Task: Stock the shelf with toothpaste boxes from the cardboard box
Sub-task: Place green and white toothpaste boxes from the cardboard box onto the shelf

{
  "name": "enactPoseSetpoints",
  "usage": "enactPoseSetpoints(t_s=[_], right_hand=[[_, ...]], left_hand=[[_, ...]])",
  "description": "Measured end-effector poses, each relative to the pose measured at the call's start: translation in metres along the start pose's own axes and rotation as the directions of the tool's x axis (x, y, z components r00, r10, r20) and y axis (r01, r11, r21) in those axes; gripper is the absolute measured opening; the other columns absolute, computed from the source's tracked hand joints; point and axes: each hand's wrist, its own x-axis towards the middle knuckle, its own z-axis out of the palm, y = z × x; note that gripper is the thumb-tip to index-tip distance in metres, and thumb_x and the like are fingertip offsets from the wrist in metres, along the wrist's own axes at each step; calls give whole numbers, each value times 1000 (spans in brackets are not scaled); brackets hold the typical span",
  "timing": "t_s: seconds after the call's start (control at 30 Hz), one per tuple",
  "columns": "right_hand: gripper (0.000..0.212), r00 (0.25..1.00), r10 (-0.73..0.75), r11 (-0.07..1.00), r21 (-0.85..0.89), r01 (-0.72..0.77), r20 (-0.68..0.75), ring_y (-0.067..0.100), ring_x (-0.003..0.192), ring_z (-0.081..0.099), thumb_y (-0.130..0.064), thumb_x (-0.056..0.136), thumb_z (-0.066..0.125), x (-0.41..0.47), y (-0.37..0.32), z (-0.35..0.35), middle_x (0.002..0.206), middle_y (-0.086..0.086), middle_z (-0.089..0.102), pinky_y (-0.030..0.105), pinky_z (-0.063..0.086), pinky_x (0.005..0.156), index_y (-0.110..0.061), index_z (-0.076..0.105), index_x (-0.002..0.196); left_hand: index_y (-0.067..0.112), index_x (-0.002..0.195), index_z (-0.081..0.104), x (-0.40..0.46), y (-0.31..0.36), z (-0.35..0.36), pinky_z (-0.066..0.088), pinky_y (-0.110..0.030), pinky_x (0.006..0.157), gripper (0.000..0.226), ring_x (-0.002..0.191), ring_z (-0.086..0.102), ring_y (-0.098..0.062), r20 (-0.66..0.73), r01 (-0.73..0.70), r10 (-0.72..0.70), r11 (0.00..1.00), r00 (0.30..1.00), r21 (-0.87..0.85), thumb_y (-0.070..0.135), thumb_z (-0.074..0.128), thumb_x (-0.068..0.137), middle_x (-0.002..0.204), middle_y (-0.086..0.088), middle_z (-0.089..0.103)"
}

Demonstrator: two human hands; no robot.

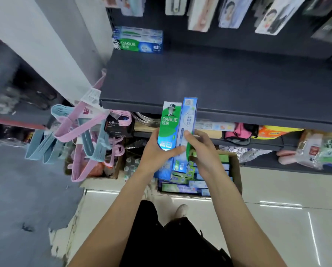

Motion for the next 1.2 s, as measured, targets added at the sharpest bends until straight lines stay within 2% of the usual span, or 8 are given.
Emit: enactPoseSetpoints(t_s=[0.27,0.47,0.6,0.73,0.83,0.93,1.07,1.2], right_hand=[[76,1000,-9,977,-213,7,-6,24,111,60,-64,51,80,9,-22,71,119,2,62,47,49,91,-24,46,107],[47,995,-96,888,-452,83,-6,15,86,62,-53,80,65,39,-58,97,98,1,69,26,45,68,-9,61,95],[38,999,-48,999,-14,49,25,20,91,67,-36,89,63,84,-80,116,97,12,69,27,55,84,0,63,101],[20,998,56,914,401,-53,3,38,114,58,-13,91,61,151,-103,157,111,23,53,33,60,66,5,53,93],[32,994,110,903,419,-99,-2,40,120,53,-12,93,57,200,-114,195,140,21,41,37,57,69,6,50,118],[43,992,114,937,336,-92,-48,32,115,60,-21,95,57,240,-123,223,141,10,48,31,57,68,-5,45,133],[38,999,-29,994,101,27,17,23,123,51,-29,99,42,259,-124,226,140,10,40,26,47,99,-4,43,127],[27,997,-70,997,35,70,-17,17,73,65,-15,100,45,233,-130,227,94,11,61,22,57,64,4,52,117]], left_hand=[[30,105,54,34,41,-79,47,-6,67,54,83,64,11,250,-82,67,995,966,49,-5,76,70,98,20,65],[19,121,49,57,40,-120,51,-23,84,67,97,64,-7,128,8,-16,998,992,65,14,86,65,112,7,66],[19,119,48,63,45,-151,48,-12,72,54,85,62,2,-175,21,-32,997,984,-68,20,79,75,103,8,65],[24,118,48,69,51,-186,38,2,52,33,71,52,12,-296,11,-49,991,954,-130,28,63,88,93,17,59],[38,101,47,72,49,-204,36,-2,53,12,69,45,13,-311,53,-109,981,944,-186,30,54,95,89,22,54],[38,107,47,75,44,-213,39,-9,58,16,65,41,14,-321,67,-147,967,936,-247,27,51,96,85,24,49],[32,120,47,75,42,-219,38,-11,53,25,67,43,7,-367,95,-218,941,904,-324,29,50,96,90,15,52],[29,115,49,76,43,-216,47,-14,47,20,57,60,-3,-386,103,-265,914,884,-392,27,51,96,89,8,62]])
